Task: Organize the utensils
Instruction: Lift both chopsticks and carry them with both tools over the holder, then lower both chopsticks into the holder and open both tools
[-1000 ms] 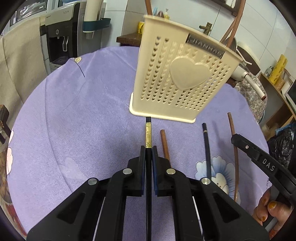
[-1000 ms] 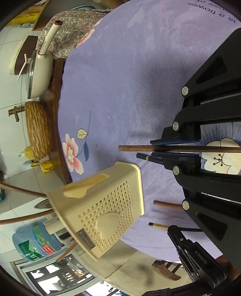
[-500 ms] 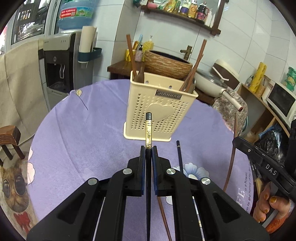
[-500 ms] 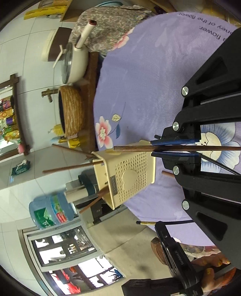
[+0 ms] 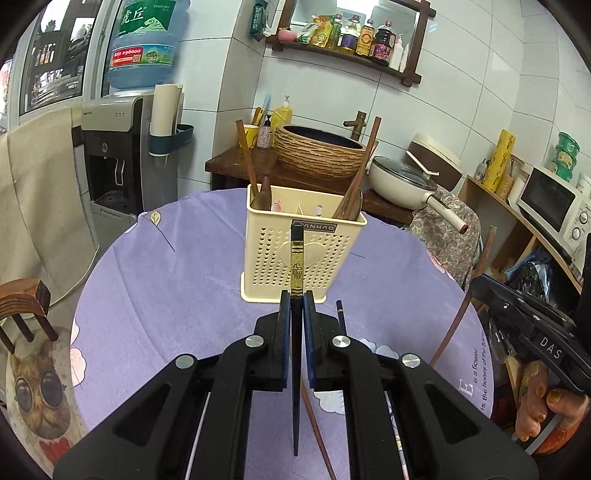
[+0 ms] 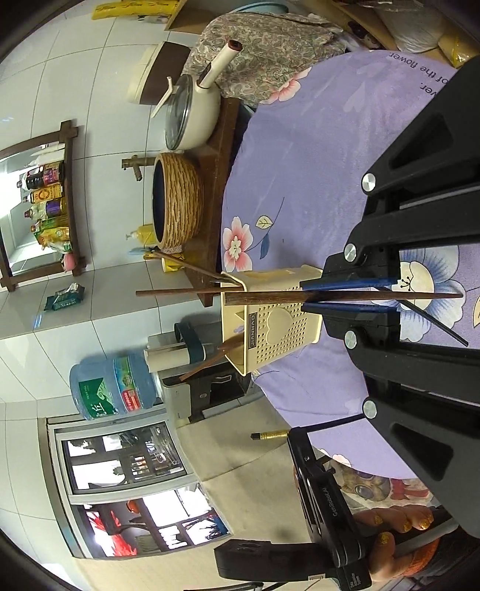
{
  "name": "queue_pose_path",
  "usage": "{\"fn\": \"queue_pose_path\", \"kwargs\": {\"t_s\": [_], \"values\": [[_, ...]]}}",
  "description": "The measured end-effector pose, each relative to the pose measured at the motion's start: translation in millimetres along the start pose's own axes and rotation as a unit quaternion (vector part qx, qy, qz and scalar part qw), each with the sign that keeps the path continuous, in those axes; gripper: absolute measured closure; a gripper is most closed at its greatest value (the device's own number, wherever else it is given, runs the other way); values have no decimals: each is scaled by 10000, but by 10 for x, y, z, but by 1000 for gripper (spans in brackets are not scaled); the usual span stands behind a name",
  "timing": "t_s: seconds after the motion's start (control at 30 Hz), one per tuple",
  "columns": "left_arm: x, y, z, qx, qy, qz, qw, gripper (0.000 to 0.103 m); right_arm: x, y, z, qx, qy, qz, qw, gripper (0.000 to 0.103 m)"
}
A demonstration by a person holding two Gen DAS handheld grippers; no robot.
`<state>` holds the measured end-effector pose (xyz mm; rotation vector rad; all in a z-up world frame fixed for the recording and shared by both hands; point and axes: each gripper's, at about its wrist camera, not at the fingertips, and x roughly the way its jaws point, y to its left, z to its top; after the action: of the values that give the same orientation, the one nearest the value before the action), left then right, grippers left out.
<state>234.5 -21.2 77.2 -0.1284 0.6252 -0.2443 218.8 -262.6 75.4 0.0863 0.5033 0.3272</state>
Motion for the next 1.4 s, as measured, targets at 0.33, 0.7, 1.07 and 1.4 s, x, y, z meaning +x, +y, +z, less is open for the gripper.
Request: {"fn": "queue_pose_path", "kwargs": {"t_s": [0.33,0.7,1.07,1.4], "values": [[41,-51,221,175,6,-94,9998,96,-27,19,186,-83,53,117,9999,96],[7,-112,697,228,-159,-242,9993,96,21,49,783,-57,-254,272,9993,96],[-117,-254,1634,300,-694,-92,9971,96,171,180,1662,19,-839,227,9962,96],[142,-203,2166,187,-998,364,9942,96,548,275,1882,-113,-1101,-156,9937,96]]}}
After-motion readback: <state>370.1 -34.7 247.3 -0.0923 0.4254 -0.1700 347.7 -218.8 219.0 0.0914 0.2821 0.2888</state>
